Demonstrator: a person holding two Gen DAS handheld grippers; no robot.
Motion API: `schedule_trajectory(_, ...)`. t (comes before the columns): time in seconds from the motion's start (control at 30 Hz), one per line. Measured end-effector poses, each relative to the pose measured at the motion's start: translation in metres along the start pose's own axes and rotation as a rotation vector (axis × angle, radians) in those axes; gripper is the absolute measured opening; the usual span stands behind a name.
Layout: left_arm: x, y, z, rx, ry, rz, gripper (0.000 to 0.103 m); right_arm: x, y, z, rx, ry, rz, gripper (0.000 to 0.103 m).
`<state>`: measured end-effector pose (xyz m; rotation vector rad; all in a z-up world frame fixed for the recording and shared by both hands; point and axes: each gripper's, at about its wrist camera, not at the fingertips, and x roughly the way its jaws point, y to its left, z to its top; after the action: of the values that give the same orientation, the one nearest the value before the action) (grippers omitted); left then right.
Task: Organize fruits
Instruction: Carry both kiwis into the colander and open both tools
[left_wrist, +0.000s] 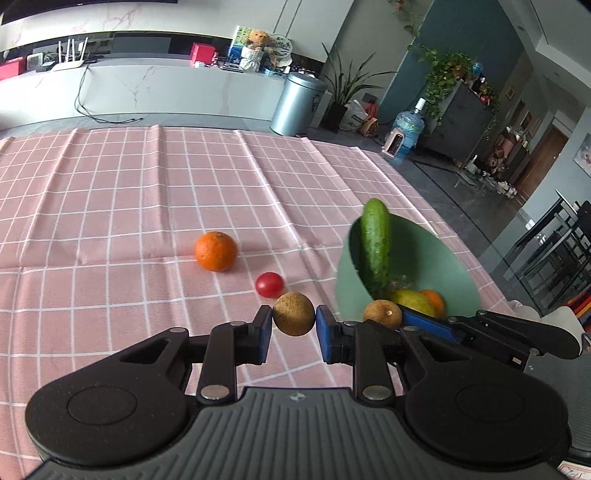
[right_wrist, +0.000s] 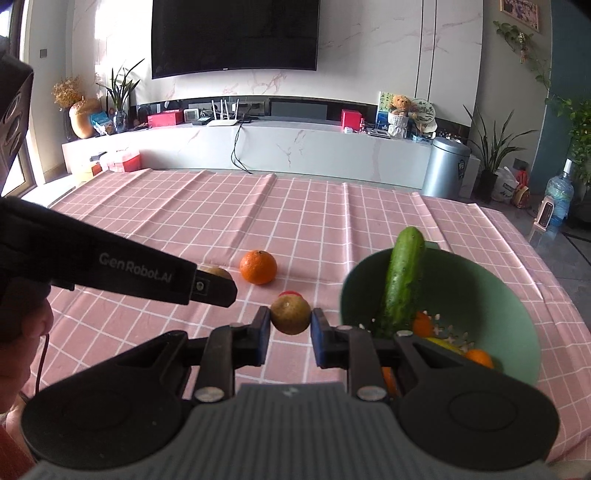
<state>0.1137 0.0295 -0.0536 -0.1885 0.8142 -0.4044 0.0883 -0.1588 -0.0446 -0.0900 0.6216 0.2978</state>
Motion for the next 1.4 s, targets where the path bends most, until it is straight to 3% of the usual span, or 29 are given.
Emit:
schedule_trajectory(0.23, 0.009, -0.060, 0.011, 0.076, 0.032, -0.069, 0.028, -0.034, -0.058, 0.001, 0.036, 0.040, -0.005, 0.019)
schedule_trajectory(0.4, 0.030, -0.092, 0.020, 0.096, 0.098, -0.108, 0.028, -0.049, -0.102, 0.005, 0.029, 0.074, 0.001, 0.019)
schedule_trajectory(0.7, 0.073, -0.118, 0.022, 0.099, 0.253, -0.116, 0.028, -0.026, -0.165, 0.012, 0.015, 0.265, 0.143, 0.019)
schedule_trajectory(0.83, 0.094, -0.116, 0.020, 0.071, 0.345, -0.096, 0.028, -0.004, -0.181, 0.015, 0.009, 0.355, 0.211, 0.019)
schedule_trajectory(1.1, 0.119, -0.111, 0.021, 0.027, 0.450, -0.106, 0.028, 0.040, -0.189, 0.018, 0.015, 0.532, 0.313, 0.019)
schedule_trajectory(1.4, 0.134, -0.110, 0.022, 0.003, 0.516, -0.102, 0.028, 0.070, -0.188, 0.024, -0.051, 0.669, 0.334, 0.019)
